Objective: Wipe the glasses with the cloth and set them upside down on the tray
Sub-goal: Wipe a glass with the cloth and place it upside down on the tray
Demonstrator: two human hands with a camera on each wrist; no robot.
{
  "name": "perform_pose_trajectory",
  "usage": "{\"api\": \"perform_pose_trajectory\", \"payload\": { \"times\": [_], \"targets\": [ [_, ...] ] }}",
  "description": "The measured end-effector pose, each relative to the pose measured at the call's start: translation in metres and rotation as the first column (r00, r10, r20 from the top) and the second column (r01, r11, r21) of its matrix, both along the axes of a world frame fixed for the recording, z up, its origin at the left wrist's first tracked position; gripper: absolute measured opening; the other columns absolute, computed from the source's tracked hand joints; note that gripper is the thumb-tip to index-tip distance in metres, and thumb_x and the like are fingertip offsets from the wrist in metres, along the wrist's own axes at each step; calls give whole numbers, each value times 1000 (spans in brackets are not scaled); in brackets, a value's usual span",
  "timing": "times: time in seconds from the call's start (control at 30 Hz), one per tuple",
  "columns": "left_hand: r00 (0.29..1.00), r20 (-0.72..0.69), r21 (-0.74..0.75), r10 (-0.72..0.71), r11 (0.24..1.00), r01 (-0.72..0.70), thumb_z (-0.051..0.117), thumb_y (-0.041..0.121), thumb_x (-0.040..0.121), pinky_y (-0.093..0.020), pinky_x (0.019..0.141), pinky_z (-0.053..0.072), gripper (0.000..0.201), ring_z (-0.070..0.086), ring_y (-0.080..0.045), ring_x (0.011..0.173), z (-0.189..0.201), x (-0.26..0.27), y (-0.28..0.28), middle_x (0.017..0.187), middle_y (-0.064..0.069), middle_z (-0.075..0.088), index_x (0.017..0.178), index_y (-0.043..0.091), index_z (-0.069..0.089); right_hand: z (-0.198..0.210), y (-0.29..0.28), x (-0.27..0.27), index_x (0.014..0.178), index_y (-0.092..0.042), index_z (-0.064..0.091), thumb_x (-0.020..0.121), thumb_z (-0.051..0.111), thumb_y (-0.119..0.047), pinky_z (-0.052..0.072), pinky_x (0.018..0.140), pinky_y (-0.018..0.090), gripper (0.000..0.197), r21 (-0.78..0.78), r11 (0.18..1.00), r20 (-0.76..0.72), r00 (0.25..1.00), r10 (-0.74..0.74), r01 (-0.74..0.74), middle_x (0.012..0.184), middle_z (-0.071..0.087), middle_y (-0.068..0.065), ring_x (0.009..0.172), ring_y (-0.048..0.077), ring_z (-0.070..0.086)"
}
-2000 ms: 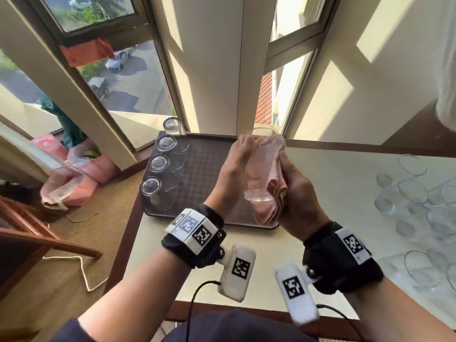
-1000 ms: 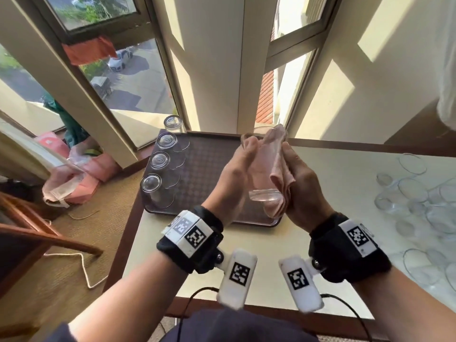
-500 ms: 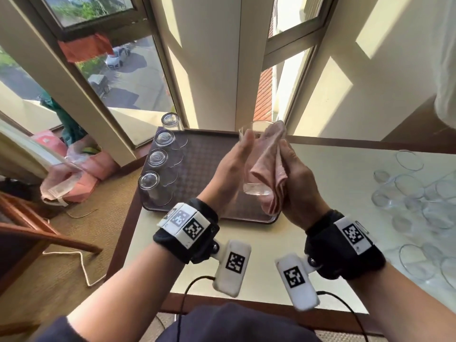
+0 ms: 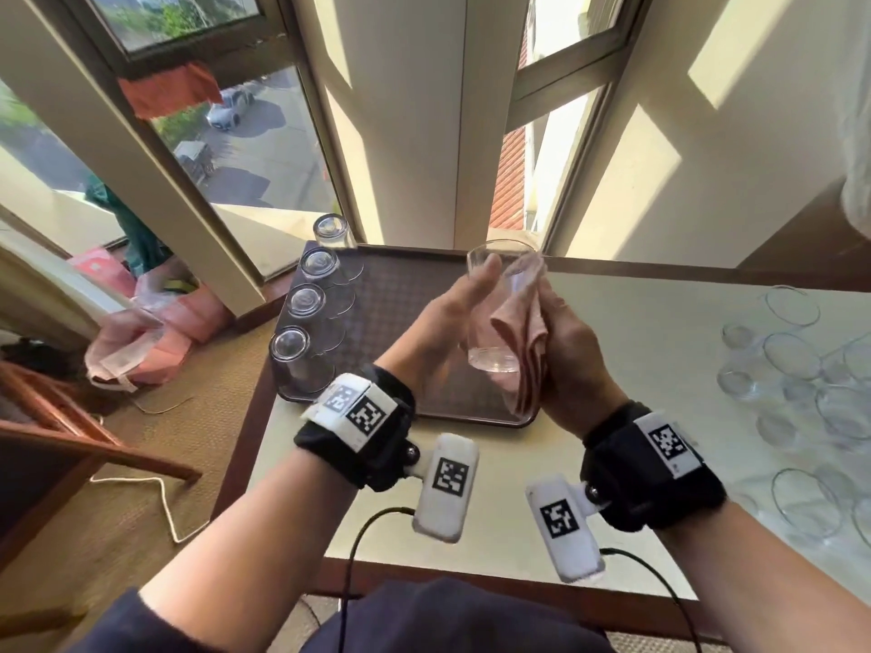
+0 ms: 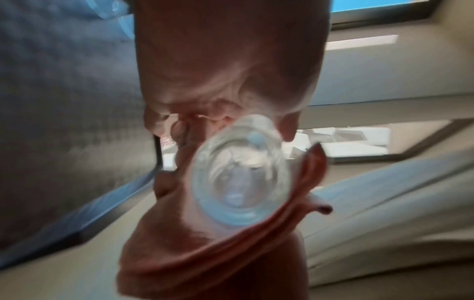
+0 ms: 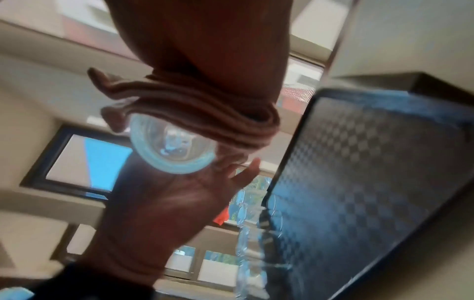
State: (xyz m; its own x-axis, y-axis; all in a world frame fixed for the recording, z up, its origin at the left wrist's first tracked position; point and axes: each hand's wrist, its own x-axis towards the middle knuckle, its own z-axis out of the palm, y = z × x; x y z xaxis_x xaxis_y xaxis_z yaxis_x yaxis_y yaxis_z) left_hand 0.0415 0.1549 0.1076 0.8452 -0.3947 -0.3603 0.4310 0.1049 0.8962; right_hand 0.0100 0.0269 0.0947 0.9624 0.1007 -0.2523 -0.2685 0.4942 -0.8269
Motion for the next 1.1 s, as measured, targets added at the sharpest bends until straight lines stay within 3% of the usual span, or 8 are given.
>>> {"api": "perform_pose_trajectory", "payload": {
  "times": [0.1,0.17,0.27,0.47,0.67,0.83,1.0,1.1],
  "targets": [
    [980,157,175,121,973,-148,48,29,105,-24,76,51,40,69,-10,96,4,5,-3,119,-15,67,135,2,48,-4,6,8,152,-12,29,108,32,-29,55,96,38,47,-280,956,165,985,-40,86,132,59,13,118,25,63],
    [968,165,172,187,961,-215,56,37,98,-34,89,55,60,66,-16,105,4,3,-11,127,-14,63,148,12,35,-7,12,11,156,-18,21,103,39,-36,50,103,49,59,-393,909,256,966,-34,136,138,55,12,124,25,59],
    [969,150,131,197,967,-217,68,60,83,-40,97,56,85,68,-18,112,0,0,-20,124,-5,68,147,11,40,-7,15,12,156,-15,23,101,41,-35,40,111,57,61,-319,931,304,950,-74,175,150,45,16,136,29,49],
    [997,60,-70,42,997,-37,53,38,97,-22,81,56,50,69,-12,103,5,4,-6,118,-2,70,135,6,54,3,-10,12,153,-5,26,103,32,-27,41,111,53,55,-218,969,251,966,-61,117,145,49,23,131,35,53],
    [950,190,13,250,966,-257,62,40,89,-36,98,55,59,65,-16,110,-7,-7,-27,119,-6,65,135,6,48,-9,-10,15,155,-27,29,101,41,-36,48,103,39,56,-589,770,369,929,-12,244,129,58,-29,122,5,58],
    [984,77,-107,158,983,-150,70,28,92,-28,77,57,31,71,-18,93,-16,-15,-25,100,-8,72,108,4,61,-11,-7,2,147,-10,39,101,39,-32,39,110,61,51,-328,936,235,971,-49,126,138,51,26,130,39,52],
    [995,-73,-168,72,982,-84,66,50,84,-48,108,45,59,64,-30,116,-11,-13,-15,127,-13,69,129,11,66,-5,-8,-13,146,-9,42,106,34,-33,44,108,53,48,-131,990,23,999,-40,43,141,54,21,130,36,54],
    [993,-119,-330,12,942,-51,63,54,87,-58,116,33,70,55,-37,123,-4,-8,-6,132,-19,60,139,8,56,4,-12,-13,143,-10,47,105,33,-36,56,90,42,48,-22,1000,-42,999,1,-2,129,61,17,107,32,63]
  ]
}}
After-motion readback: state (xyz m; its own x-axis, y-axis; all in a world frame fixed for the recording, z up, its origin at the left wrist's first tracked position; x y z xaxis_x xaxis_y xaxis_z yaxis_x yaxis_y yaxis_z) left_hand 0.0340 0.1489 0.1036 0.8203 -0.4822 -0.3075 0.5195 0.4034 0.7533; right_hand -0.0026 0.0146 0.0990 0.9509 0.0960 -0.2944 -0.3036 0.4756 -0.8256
